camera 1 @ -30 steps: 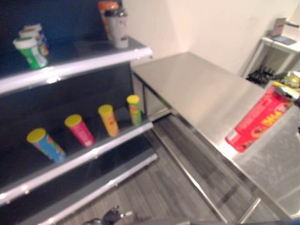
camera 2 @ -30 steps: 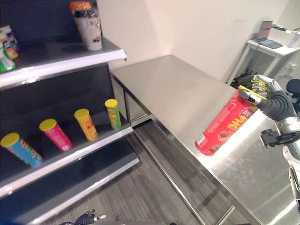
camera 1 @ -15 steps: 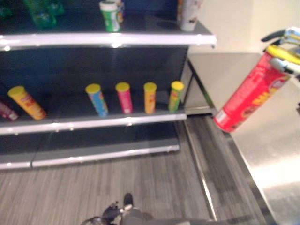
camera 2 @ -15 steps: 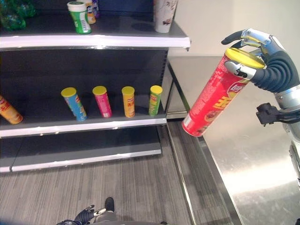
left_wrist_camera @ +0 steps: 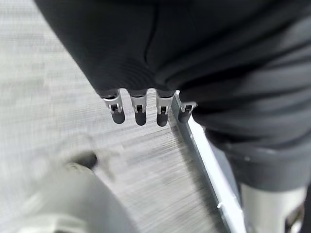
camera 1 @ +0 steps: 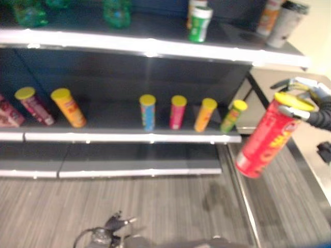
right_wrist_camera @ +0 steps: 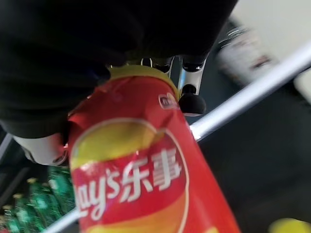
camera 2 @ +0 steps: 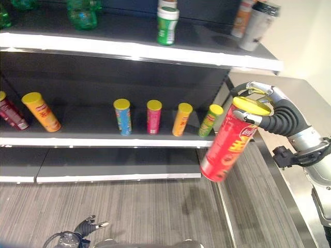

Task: Put the goods on the table back onto the shelves and tidy them up.

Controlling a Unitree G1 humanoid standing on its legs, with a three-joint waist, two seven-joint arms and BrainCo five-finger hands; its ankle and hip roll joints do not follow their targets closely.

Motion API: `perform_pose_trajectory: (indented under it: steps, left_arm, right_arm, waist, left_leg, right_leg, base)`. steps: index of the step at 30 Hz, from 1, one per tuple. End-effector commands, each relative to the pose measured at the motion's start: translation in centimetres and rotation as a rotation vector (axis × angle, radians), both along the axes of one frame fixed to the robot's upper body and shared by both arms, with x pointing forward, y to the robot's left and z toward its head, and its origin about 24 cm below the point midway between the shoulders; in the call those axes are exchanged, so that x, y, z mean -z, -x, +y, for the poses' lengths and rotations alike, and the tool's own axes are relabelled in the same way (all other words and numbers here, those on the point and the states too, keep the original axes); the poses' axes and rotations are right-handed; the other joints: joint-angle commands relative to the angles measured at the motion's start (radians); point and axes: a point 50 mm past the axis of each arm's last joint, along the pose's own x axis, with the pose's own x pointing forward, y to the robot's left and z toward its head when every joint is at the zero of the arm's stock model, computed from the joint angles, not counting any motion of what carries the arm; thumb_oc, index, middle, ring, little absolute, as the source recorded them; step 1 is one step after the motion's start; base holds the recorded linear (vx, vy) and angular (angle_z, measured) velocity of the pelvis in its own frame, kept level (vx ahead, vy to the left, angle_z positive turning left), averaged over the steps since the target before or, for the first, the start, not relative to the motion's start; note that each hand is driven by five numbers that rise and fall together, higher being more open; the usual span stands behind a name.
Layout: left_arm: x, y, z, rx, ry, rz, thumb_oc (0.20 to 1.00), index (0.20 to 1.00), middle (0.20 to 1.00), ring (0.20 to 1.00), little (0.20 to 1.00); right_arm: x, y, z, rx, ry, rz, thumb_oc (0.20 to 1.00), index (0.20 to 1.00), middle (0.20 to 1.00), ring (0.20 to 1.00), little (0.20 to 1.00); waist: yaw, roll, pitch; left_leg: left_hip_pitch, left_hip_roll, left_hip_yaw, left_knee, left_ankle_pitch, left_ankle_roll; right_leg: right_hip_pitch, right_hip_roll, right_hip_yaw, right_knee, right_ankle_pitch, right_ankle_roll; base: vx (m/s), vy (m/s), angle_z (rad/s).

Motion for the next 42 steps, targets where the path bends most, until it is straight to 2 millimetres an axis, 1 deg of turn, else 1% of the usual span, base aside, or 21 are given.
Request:
perform_pose_trajectory:
  steps: [1, 3, 4, 5, 7, 10, 14, 17, 18, 22, 25, 26, 29, 31, 32, 33, 34, 36, 40, 41, 42]
  left_arm:
    - [-1.3, -1.5, 2.1, -0.023, -0.050, -0.070, 1.000, 1.000, 1.000, 1.000, 1.000]
    - [-1.0, -0.8, 1.9, -0.017, -0.055, -0.037, 1.000, 1.000, 1.000, 1.000, 1.000]
    - [-1.0, -0.8, 1.9, -0.017, -0.055, -0.037, 1.000, 1.000, 1.000, 1.000, 1.000]
    - [-0.5, -0.2, 1.5, -0.015, -0.052, -0.010, 1.000, 1.000, 1.000, 1.000, 1.000]
    - [-0.4, -0.1, 1.1, -0.014, -0.046, -0.004, 1.000, 1.000, 1.000, 1.000, 1.000]
    - [-0.1, -0.3, 0.1, -0.026, -0.021, -0.020, 1.000, 1.000, 1.000, 1.000, 1.000]
    - [0.2, -0.9, -1.8, -0.071, 0.049, -0.064, 1.000, 1.000, 1.000, 1.000, 1.000]
    - [0.5, -0.4, -2.5, -0.051, 0.057, -0.047, 1.000, 1.000, 1.000, 1.000, 1.000]
    - [0.5, -0.4, -2.4, -0.053, 0.057, -0.048, 1.000, 1.000, 1.000, 1.000, 1.000]
    - [0.2, -0.7, -1.7, -0.095, 0.024, -0.076, 1.000, 1.000, 1.000, 1.000, 1.000]
    - [-0.1, -1.0, -1.9, -0.052, 0.018, -0.102, 1.000, 1.000, 1.000, 1.000, 1.000]
    - [-0.1, -1.3, -2.1, -0.035, 0.027, -0.106, 1.000, 1.000, 1.000, 1.000, 1.000]
    - [-0.4, -2.3, -2.2, 0.045, 0.006, -0.104, 1.000, 1.000, 1.000, 1.000, 1.000]
    - [-0.9, -3.5, -2.2, 0.082, -0.011, -0.127, 1.000, 1.000, 1.000, 1.000, 1.000]
    - [-1.5, -4.0, -1.1, 0.088, -0.042, -0.145, 1.000, 1.000, 1.000, 1.000, 1.000]
    - [-1.5, -4.0, -1.1, 0.088, -0.042, -0.145, 1.000, 1.000, 1.000, 1.000, 1.000]
    - [-1.8, -4.1, -0.2, 0.089, -0.070, -0.140, 1.000, 1.000, 1.000, 1.000, 1.000]
    - [-1.7, -4.3, -0.2, 0.100, -0.084, -0.131, 1.000, 1.000, 1.000, 1.000, 1.000]
    - [-1.7, -4.3, -0.2, 0.100, -0.084, -0.132, 1.000, 1.000, 1.000, 1.000, 1.000]
    - [-1.6, -4.7, -0.7, 0.093, -0.060, -0.125, 1.000, 1.000, 1.000, 1.000, 1.000]
    - [-1.2, -4.0, -1.1, 0.057, -0.067, -0.123, 1.000, 1.000, 1.000, 1.000, 1.000]
  right_arm:
    - [-3.4, 0.4, 1.2, -0.042, 0.107, -0.140, 0.200, 0.200, 0.200, 0.200, 0.200]
    - [-3.3, 0.5, 1.6, -0.071, 0.120, -0.120, 0.200, 0.200, 0.200, 0.200, 0.200]
    - [-3.3, 0.5, 1.6, -0.072, 0.121, -0.120, 0.200, 0.200, 0.200, 0.200, 0.200]
    - [-3.0, 0.4, 2.5, -0.107, 0.162, -0.106, 0.200, 0.200, 0.200, 0.200, 0.200]
    - [-2.7, 0.3, 3.5, -0.155, 0.187, -0.099, 0.200, 0.200, 0.200, 0.200, 0.200]
    - [-2.5, -0.3, 5.0, -0.184, 0.244, -0.110, 0.200, 0.200, 0.200, 0.200, 0.200]
    - [-1.8, -1.7, 6.3, -0.188, 0.289, -0.108, 0.200, 0.200, 0.200, 0.200, 0.200]
    - [-1.2, -2.6, 7.2, -0.200, 0.314, -0.098, 0.200, 0.200, 0.200, 0.200, 0.200]
    - [-1.2, -2.7, 7.3, -0.201, 0.314, -0.099, 0.200, 0.200, 0.200, 0.200, 0.200]
    - [0.6, -3.3, 6.9, -0.152, 0.331, -0.053, 0.200, 0.200, 0.200, 0.200, 0.200]
    - [1.2, -3.0, 5.6, -0.079, 0.312, -0.048, 0.200, 0.200, 0.200, 0.200, 0.200]
    - [1.1, -2.9, 5.6, -0.078, 0.306, -0.050, 0.200, 0.200, 0.200, 0.200, 0.200]
    - [1.3, -2.5, 4.6, -0.002, 0.349, -0.057, 0.200, 0.200, 0.200, 0.200, 0.200]
    - [1.6, -3.0, 5.0, 0.008, 0.330, -0.065, 0.200, 0.200, 0.200, 0.200, 0.200]
    - [1.6, -3.1, 5.7, -0.008, 0.325, -0.087, 0.200, 0.200, 0.200, 0.200, 0.200]
    - [1.6, -3.1, 5.7, -0.008, 0.325, -0.087, 0.200, 0.200, 0.200, 0.200, 0.200]
    - [1.3, -2.9, 5.6, -0.010, 0.320, -0.098, 0.200, 0.200, 0.200, 0.200, 0.200]
    - [1.0, -2.8, 5.6, -0.018, 0.313, -0.107, 0.200, 0.200, 0.200, 0.200, 0.200]
    - [1.0, -2.8, 5.6, -0.018, 0.313, -0.108, 0.200, 0.200, 0.200, 0.200, 0.200]
    - [1.8, -3.2, 5.9, -0.019, 0.350, -0.089, 0.200, 0.200, 0.200, 0.200, 0.200]
    - [2.5, -3.6, 6.5, -0.034, 0.334, -0.064, 0.200, 0.200, 0.200, 0.200, 0.200]
  waist:
    - [0.000, 0.034, 0.008]
    - [-0.009, 0.035, 0.012]
    - [-0.007, 0.037, 0.012]
    - [-0.011, 0.030, 0.018]
    - [-0.009, 0.026, 0.024]
    - [0.022, 0.015, 0.019]
    - [0.049, 0.018, 0.051]
    - [0.050, 0.028, 0.054]
    - [0.049, 0.028, 0.054]
    - [0.045, 0.055, 0.037]
    - [0.054, 0.090, 0.035]
    - [0.053, 0.099, 0.032]
    - [0.046, 0.117, 0.014]
    - [0.044, 0.109, 0.023]
    - [0.041, 0.118, 0.034]
    - [0.042, 0.118, 0.033]
    - [0.022, 0.129, 0.047]
    - [0.006, 0.133, 0.065]
    - [0.007, 0.135, 0.066]
    - [0.003, 0.122, 0.073]
    - [0.019, 0.112, 0.066]
  left_leg:
    - [0.149, 0.076, 0.016, -0.286, 0.108, -0.055]
    - [0.159, 0.045, 0.011, -0.327, 0.125, -0.035]
    - [0.160, 0.048, 0.012, -0.327, 0.124, -0.037]
    - [0.161, 0.008, 0.003, -0.330, 0.121, -0.018]
    - [0.158, -0.038, -0.009, -0.327, 0.109, -0.004]
    - [0.132, -0.087, -0.023, -0.297, 0.082, 0.003]
    - [0.056, -0.072, -0.022, -0.113, 0.042, -0.030]
    - [0.035, 0.013, -0.047, -0.082, 0.044, -0.057]
    - [0.034, 0.014, -0.047, -0.080, 0.043, -0.058]
    - [0.070, 0.229, -0.088, -0.156, 0.214, -0.098]
    - [0.039, 0.308, -0.115, -0.185, 0.337, -0.154]
    - [0.038, 0.315, -0.109, -0.186, 0.320, -0.165]
    - [0.045, 0.241, -0.039, -0.201, 0.184, -0.152]
    - [0.041, 0.134, -0.022, -0.225, 0.159, -0.113]
    - [0.067, 0.078, 0.013, -0.293, 0.163, -0.075]
    - [0.067, 0.077, 0.015, -0.294, 0.163, -0.075]
    - [0.084, 0.054, 0.021, -0.327, 0.164, -0.055]
    - [0.088, 0.039, 0.019, -0.335, 0.158, -0.042]
    - [0.088, 0.042, 0.020, -0.335, 0.158, -0.043]
    - [0.100, -0.007, 0.005, -0.338, 0.126, -0.030]
    - [0.099, -0.012, 0.011, -0.340, 0.128, -0.035]
  right_leg:
    - [-0.134, 0.106, 0.097, -0.022, -0.134, 0.111]
    - [-0.169, 0.250, 0.148, 0.019, -0.252, 0.073]
    - [-0.172, 0.251, 0.150, 0.026, -0.258, 0.071]
    - [-0.182, 0.361, 0.162, 0.041, -0.319, 0.041]
    - [-0.188, 0.434, 0.176, 0.030, -0.340, 0.020]
    - [-0.113, 0.434, 0.158, -0.085, -0.340, -0.004]
    - [-0.059, 0.421, 0.142, -0.167, -0.321, -0.014]
    - [-0.064, 0.385, 0.142, -0.172, -0.311, 0.002]
    - [-0.065, 0.385, 0.142, -0.172, -0.311, 0.002]
    - [-0.108, 0.286, 0.126, -0.151, -0.324, 0.039]
    - [-0.078, 0.219, 0.120, -0.135, -0.343, 0.078]
    - [-0.067, 0.193, 0.116, -0.131, -0.342, 0.091]
    - [-0.017, 0.089, 0.096, -0.120, -0.265, 0.135]
    - [-0.049, -0.003, 0.106, -0.087, -0.096, 0.134]
    - [-0.133, -0.006, 0.118, -0.019, -0.082, 0.108]
    - [-0.136, -0.007, 0.120, -0.018, -0.083, 0.108]
    - [-0.185, 0.077, 0.153, 0.030, -0.144, 0.089]
    - [-0.231, 0.176, 0.191, 0.033, -0.219, 0.077]
    - [-0.232, 0.178, 0.192, 0.036, -0.221, 0.076]
    - [-0.236, 0.272, 0.211, -0.088, -0.271, 0.076]
    - [-0.221, 0.276, 0.197, -0.126, -0.234, 0.075]
  base:
    - [-0.10, 0.371, 0.09]
    - [-0.03, 0.273, 0.21]
    - [-0.01, 0.258, 0.10]
    - [-0.01, 0.218, 0.08]
    - [-0.02, 0.228, 0.22]
    - [-0.02, 0.066, 0.28]
    - [-0.03, 0.068, 0.12]
    - [0.02, 0.206, 0.04]
    - [0.05, 0.331, 0.10]
    - [0.10, 0.446, -0.06]
    - [0.27, 0.528, 0.11]
    - [0.36, 0.511, 0.20]
    - [0.36, 0.531, 0.27]
    - [0.25, 0.645, 0.41]
    - [0.12, 0.536, 0.16]
    - [0.09, 0.550, -0.40]
    - [0.05, 0.308, -0.29]
    - [0.05, 0.243, -0.09]
    - [0.03, 0.037, 0.10]
    - [0.12, 0.086, 0.00]
    - [0.13, 0.085, 0.05]
